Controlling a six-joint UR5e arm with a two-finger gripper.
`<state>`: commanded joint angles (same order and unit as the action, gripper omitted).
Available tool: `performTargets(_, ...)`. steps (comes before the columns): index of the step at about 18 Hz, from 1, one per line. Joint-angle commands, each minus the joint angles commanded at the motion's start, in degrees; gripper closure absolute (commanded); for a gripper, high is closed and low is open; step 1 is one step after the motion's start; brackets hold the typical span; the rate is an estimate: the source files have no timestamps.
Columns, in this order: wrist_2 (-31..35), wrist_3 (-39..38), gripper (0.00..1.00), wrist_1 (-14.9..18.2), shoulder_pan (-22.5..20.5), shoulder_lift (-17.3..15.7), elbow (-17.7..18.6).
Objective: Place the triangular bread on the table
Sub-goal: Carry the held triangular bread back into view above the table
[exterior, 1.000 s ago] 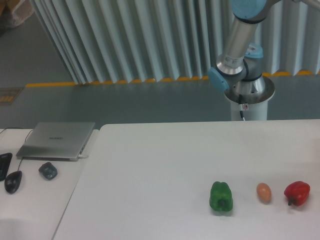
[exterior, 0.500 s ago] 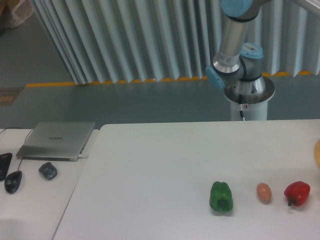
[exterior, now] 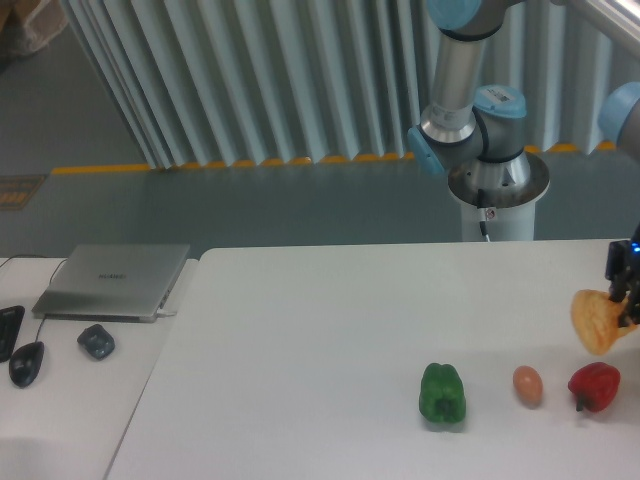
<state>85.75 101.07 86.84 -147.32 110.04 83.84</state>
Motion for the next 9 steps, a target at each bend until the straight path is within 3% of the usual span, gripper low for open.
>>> performTargets(3, 3.6, -0.2, 0.67, 0.0, 3.4, 0.2, 0.6)
performTargets(9, 3.9, 1.4, 0.66, -0.4, 5.0, -0.2, 4.0)
